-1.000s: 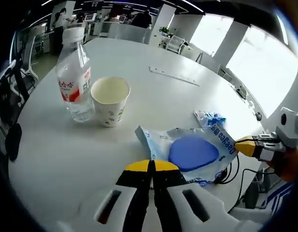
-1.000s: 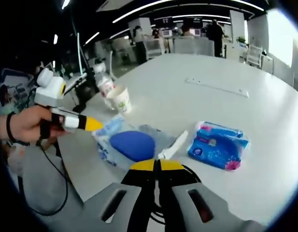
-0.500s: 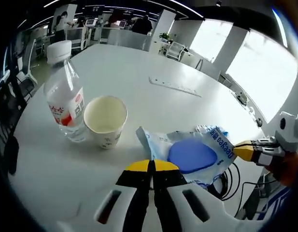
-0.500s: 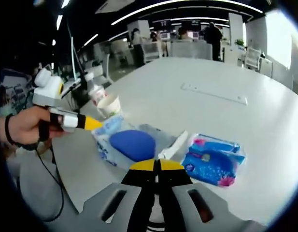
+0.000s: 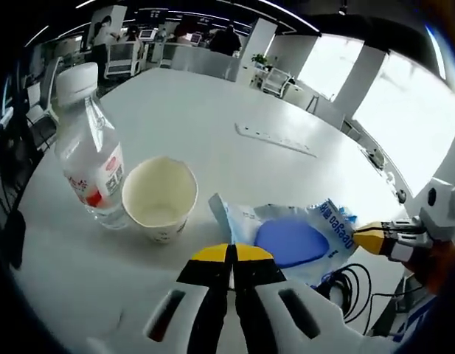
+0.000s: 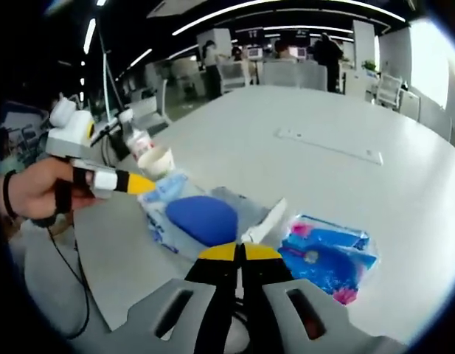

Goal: Arrange the tabletop items into an orderly group along one side of the table until the central work area is clear of visible clutter.

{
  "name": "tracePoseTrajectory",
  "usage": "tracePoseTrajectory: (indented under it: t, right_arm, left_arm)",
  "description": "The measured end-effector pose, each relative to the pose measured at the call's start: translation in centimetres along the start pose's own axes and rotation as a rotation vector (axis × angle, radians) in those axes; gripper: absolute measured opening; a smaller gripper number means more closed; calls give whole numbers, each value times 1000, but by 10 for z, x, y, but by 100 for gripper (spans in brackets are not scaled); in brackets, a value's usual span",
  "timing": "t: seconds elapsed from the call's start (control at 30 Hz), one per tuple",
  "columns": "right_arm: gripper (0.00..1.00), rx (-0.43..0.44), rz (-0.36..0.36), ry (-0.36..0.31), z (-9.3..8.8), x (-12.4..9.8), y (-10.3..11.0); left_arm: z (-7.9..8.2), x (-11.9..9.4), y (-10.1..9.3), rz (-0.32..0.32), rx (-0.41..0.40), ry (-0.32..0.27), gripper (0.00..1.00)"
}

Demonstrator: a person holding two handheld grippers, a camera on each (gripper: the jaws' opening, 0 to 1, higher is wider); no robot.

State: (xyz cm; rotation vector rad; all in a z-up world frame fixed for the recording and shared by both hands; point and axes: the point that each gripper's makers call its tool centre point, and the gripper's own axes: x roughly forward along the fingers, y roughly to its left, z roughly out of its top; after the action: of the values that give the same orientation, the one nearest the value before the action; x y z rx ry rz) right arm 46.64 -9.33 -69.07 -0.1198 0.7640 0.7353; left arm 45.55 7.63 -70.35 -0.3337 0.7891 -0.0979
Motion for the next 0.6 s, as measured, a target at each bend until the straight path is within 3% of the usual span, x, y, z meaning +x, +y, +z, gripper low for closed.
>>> tracePoseTrajectory:
  t: [0.3, 0.6]
  right_arm:
    - [0, 16, 11, 29, -8, 14, 0]
    - [0, 26, 9, 87, -31, 29, -1]
  left_arm:
    - [-11, 9, 12, 23, -29, 24, 0]
    - [-20, 21, 21, 48, -63, 39, 0]
